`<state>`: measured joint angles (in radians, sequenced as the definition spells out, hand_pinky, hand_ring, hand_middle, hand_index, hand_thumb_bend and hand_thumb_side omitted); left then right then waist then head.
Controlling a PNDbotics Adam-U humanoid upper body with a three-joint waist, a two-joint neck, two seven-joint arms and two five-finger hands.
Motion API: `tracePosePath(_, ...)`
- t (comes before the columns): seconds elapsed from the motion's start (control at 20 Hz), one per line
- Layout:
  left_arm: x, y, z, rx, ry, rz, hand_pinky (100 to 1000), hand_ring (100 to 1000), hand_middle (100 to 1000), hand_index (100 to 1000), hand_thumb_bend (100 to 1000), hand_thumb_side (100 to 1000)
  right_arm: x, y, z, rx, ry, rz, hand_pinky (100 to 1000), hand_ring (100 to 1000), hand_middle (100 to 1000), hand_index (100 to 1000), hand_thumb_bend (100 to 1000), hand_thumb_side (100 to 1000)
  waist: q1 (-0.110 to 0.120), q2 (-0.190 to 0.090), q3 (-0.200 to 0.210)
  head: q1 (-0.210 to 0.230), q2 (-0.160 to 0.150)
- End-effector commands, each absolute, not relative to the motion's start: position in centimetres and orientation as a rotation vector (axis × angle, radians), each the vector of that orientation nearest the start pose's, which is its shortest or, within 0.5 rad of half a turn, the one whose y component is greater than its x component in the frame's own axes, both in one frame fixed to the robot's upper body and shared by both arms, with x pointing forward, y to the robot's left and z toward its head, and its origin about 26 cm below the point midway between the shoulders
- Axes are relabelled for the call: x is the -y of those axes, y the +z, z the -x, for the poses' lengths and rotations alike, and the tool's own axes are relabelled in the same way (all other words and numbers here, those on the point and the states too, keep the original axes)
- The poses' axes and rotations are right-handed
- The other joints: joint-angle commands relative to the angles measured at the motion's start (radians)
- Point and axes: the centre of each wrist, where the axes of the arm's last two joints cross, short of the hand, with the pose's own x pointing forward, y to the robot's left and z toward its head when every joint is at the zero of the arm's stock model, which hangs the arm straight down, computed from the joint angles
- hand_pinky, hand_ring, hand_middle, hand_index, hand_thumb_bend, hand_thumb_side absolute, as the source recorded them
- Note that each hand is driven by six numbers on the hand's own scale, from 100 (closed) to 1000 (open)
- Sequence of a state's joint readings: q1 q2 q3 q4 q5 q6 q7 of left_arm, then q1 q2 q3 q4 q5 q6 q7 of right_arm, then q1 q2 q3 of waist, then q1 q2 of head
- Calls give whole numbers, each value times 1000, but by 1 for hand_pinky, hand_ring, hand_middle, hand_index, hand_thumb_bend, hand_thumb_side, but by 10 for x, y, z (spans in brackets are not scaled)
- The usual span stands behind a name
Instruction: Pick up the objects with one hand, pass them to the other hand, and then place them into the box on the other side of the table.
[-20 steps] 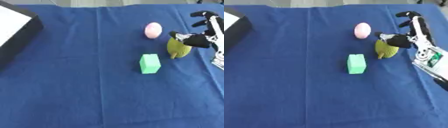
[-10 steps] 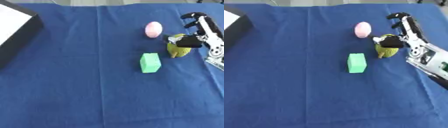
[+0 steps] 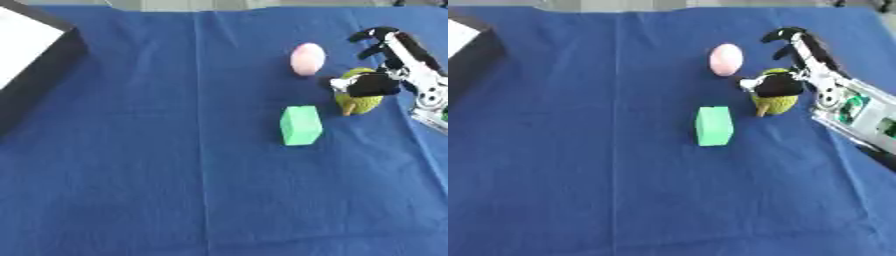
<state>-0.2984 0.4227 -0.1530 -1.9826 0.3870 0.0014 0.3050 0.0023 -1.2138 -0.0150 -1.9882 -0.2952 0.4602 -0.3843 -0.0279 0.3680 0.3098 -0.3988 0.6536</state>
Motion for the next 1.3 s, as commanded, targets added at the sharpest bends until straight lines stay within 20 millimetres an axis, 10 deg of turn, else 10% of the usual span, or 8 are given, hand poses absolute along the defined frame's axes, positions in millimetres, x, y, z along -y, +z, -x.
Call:
tracePosePath(0.05, -243, 196, -296, 2179, -73, 132, 738, 539, 562, 734, 140, 790, 375, 262, -261, 1518, 612, 962, 357, 741, 857, 794, 619, 227, -2, -28, -1, -3, 2)
tracePosePath(1.3, -243, 196, -296, 2179, -64, 129, 734, 538, 560, 733, 143, 790, 366, 239, -261, 1367, 942, 742, 718, 780, 870, 816, 622, 212, -5, -33, -3, -8, 29)
